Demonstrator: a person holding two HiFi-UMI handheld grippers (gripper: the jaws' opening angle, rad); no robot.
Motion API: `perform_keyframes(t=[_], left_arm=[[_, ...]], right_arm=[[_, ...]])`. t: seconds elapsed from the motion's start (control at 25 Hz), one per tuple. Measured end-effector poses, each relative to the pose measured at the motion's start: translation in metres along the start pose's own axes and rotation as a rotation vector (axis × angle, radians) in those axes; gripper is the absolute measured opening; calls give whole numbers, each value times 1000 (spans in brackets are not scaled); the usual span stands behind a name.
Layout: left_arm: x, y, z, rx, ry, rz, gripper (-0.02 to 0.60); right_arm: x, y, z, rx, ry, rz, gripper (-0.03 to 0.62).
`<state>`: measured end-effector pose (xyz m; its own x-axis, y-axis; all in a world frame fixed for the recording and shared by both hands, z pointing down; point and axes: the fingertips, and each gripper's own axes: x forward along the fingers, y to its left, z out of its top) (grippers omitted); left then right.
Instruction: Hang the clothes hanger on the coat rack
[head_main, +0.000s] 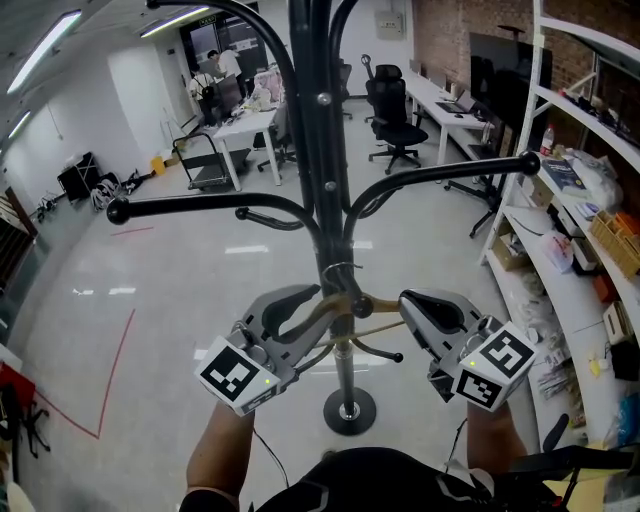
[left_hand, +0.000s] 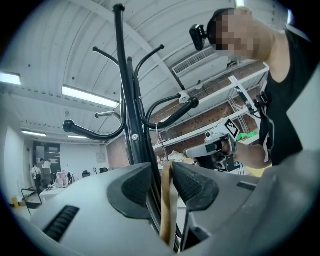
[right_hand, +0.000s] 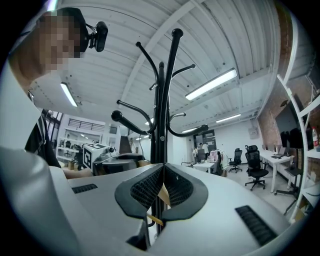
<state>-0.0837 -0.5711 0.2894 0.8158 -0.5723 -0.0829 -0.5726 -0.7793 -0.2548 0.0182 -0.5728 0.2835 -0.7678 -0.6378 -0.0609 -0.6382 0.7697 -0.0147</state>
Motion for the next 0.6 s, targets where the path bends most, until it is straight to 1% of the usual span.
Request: perform_keyframes(t=[0.12,0.24,0.28,0.36,0.48,0.56,0.6], left_arm=[[-3,2,5,5,-7,22,118],[-15,3,18,-1,-33,65,117],[-20,4,22,-6,-42,90,117],[-34,10,24,-30,-44,173,117],[-56,19,16,-122,-46,315,117],[-70,12,12,-183,-60,366,117],[-75,6,11,-192,-58,381,115]], right_arm=[[-3,-1,1,4,-7,5,9],[-7,-3,3,12,-13,16,9],[-8,-3,2,15,-15,20,9],[-12,-4,1,21,-21,25,9],[-20,-10,-6,42,-29,28,9],[-28,-14,-10,57,-30,35,9],[-31,-14,-14,63,-27,44,9]])
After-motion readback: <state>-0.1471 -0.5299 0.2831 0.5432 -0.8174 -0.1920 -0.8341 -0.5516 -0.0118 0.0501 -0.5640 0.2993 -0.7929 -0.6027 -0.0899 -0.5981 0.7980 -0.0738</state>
